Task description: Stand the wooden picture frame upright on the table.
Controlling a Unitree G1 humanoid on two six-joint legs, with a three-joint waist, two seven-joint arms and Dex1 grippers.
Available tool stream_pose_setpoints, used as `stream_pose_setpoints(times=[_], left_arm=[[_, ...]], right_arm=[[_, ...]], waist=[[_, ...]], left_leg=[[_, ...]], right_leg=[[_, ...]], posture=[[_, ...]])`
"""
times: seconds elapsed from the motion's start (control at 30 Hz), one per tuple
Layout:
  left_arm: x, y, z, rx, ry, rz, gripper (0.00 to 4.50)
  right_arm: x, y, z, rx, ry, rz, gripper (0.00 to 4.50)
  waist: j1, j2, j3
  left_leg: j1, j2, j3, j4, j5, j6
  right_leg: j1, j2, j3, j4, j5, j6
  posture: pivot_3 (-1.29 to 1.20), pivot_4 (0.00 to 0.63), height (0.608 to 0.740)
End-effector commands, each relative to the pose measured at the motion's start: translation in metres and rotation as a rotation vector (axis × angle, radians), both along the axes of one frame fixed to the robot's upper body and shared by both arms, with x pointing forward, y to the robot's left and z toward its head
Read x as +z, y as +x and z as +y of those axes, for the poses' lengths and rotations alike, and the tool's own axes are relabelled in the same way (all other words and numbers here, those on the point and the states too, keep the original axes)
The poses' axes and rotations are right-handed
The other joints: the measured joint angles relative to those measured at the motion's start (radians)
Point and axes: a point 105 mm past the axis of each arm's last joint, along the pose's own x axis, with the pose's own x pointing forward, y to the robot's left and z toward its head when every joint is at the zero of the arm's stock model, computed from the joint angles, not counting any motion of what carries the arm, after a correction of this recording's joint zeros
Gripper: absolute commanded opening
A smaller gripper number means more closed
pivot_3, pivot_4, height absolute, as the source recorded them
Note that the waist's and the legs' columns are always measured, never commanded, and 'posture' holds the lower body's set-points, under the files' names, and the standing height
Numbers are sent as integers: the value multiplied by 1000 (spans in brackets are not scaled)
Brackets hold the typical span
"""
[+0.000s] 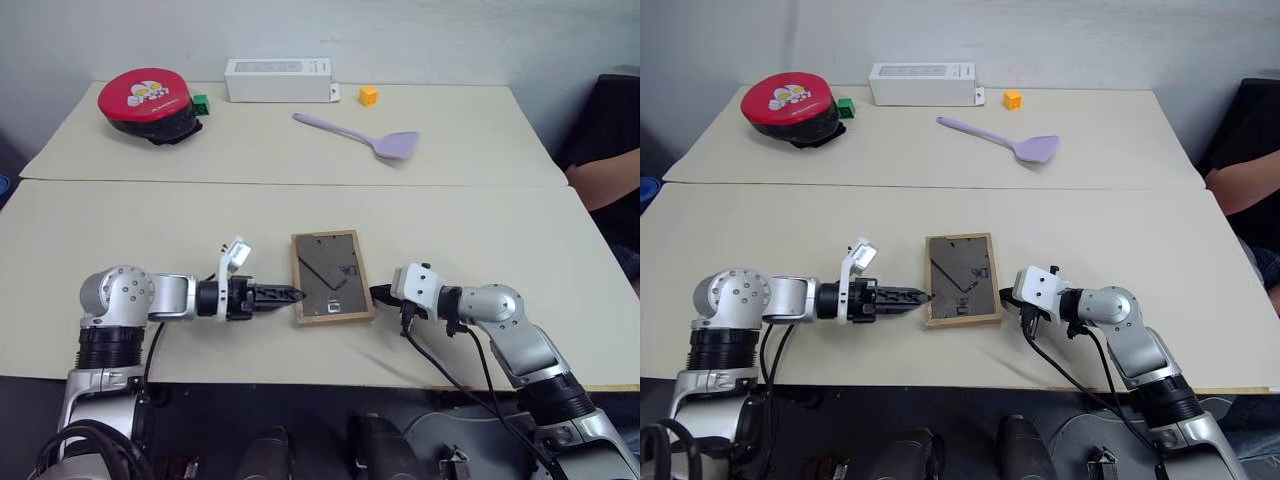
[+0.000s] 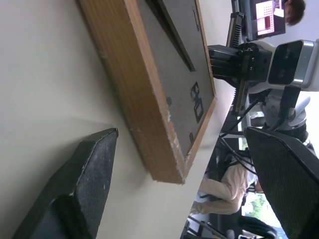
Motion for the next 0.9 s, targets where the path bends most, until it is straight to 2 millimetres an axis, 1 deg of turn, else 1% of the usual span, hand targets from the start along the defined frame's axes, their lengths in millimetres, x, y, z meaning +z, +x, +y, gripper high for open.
stream_pose_setpoints(times=[0.03,0.17,0.23,0.33,0.5,0.6,0.63,0.67,0.7,0.73,0.77,0.8,0.87,0.9], left_arm=[[-25,-14,-17,-59,31,140,4262],[-25,-10,-35,-64,8,163,4262],[-24,-7,-39,-48,3,166,4262],[-22,-3,-38,-15,-13,175,3654],[-21,-3,-35,11,-21,170,2169],[-17,-1,-30,43,-46,149,1390],[-13,1,-27,73,-56,107,1282],[-8,4,-23,104,-83,69,1284],[0,7,-19,136,-93,-32,1284],[5,8,-17,146,-99,-109,1284],[4,5,-15,130,-71,-152,1284],[2,4,-14,111,-37,-206,1284],[-1,1,-13,76,-17,-278,1284],[0,1,-14,60,-15,-318,1284]], right_arm=[[7,-2,11,30,17,-29,0],[7,-4,17,37,22,-29,0],[6,-5,18,39,24,-28,0],[6,-6,17,35,25,-25,0],[5,-7,13,23,22,-23,0],[9,-8,-1,-1,33,-18,0],[16,-8,-10,-22,67,-1,0],[28,-9,-16,-9,115,-15,168],[41,-14,-20,12,183,15,385],[50,-18,-21,34,229,37,590],[59,-23,-18,67,273,58,887],[67,-25,-15,85,318,91,1277],[78,-30,-5,119,393,192,1905],[81,-33,0,136,412,246,2149]], waist=[[4,0,0],[12,0,-1],[19,0,-1],[24,0,-1],[22,0,-1],[25,0,-1],[24,0,-1],[21,0,-1],[19,0,-1],[16,1,-1],[13,1,0],[5,1,0],[-2,1,0],[-5,1,0]], left_leg=[[0,0,0,0,0,0],[0,-1,-2,2,0,0],[0,-2,-3,3,0,0],[-1,-3,-4,4,0,0],[-2,-3,-4,5,0,0],[-2,-3,-4,5,0,0],[-2,-3,-4,6,0,0],[-2,-3,-4,6,0,0],[-2,-3,-4,5,0,0],[-2,-3,-4,5,0,0],[-2,-3,-4,5,0,0],[-2,-2,-4,5,0,-1],[-1,1,-4,4,1,-4],[0,1,-3,3,1,-5]], right_leg=[[0,0,0,0,0,0],[2,-1,-1,0,0,0],[2,-2,-2,0,0,0],[2,-2,-3,-1,0,0],[2,-2,-3,0,0,0],[2,-2,-3,-1,0,0],[2,-2,-3,-3,0,0],[2,-2,-3,-4,0,0],[2,-2,-3,-4,0,0],[2,-2,-3,-4,0,0],[1,-1,-3,-4,0,0],[2,-1,-3,-4,0,0],[2,3,-3,-4,0,0],[2,3,-2,-3,0,-1]], posture=[[0,150,740],[0,150,740],[0,150,740],[0,150,740],[0,150,740],[0,150,740],[0,150,740],[0,150,740],[0,150,740],[0,150,740],[0,150,740],[0,150,740],[0,150,740],[0,150,740]])
